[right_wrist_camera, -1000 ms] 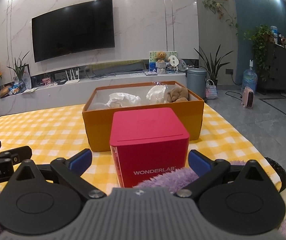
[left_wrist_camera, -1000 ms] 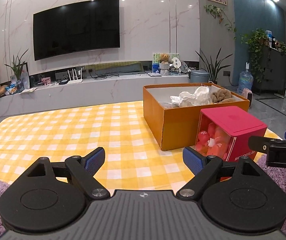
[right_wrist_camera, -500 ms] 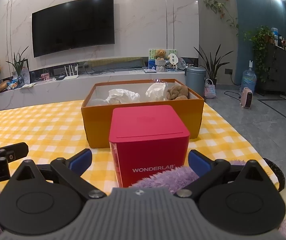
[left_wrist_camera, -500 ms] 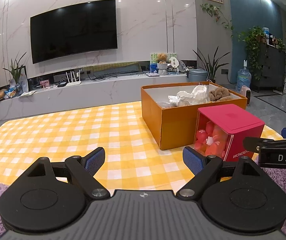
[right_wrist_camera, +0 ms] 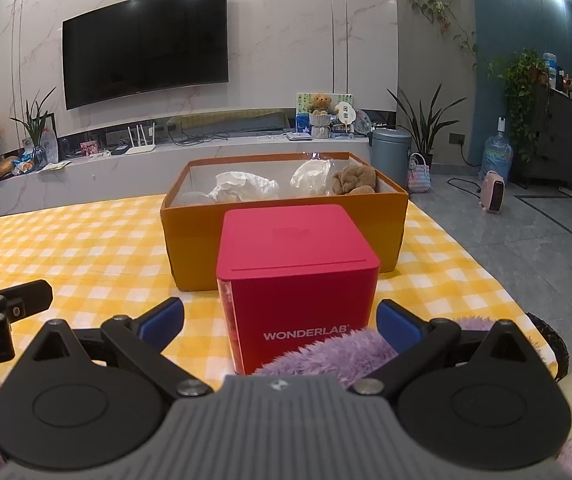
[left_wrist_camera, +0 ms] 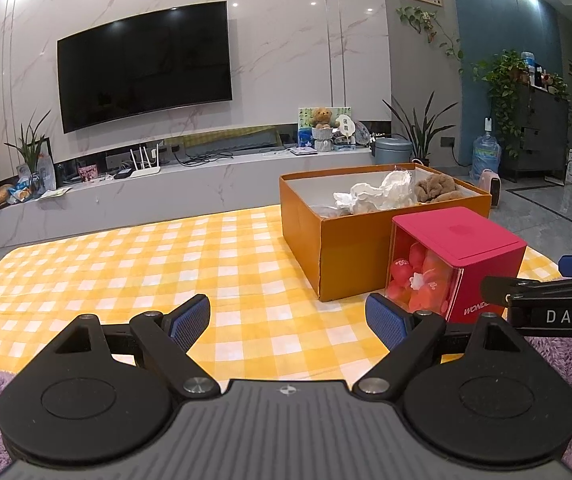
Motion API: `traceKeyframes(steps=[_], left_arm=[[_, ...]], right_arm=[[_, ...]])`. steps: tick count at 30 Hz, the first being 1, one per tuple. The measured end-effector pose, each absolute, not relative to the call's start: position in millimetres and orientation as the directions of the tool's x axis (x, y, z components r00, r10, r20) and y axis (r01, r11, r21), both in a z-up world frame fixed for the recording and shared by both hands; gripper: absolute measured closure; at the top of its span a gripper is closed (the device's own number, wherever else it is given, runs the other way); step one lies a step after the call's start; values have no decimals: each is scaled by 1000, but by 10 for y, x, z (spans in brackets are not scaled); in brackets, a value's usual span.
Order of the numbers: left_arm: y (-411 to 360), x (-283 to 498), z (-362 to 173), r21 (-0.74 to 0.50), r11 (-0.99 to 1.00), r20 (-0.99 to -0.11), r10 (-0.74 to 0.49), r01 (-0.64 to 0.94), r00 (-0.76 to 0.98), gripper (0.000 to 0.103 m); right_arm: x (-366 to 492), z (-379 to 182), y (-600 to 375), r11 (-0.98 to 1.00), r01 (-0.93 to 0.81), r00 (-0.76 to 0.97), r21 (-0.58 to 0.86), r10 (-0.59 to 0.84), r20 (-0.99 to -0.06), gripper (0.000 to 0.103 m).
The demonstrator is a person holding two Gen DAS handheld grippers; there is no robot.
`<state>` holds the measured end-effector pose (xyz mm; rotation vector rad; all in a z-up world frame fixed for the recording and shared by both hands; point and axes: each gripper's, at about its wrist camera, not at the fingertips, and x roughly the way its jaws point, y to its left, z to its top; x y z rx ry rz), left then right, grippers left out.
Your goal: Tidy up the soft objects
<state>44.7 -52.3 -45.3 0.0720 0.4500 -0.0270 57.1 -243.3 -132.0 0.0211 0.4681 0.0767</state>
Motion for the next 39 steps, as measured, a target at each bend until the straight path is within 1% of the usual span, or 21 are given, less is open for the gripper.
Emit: traceKeyframes(steps=[39], left_arm=[[-509,445,-445,62,997,-439,-11,42,899,1]], right_arm=[[587,-1335,-2448,997,-66,883,46,80,-462,3]])
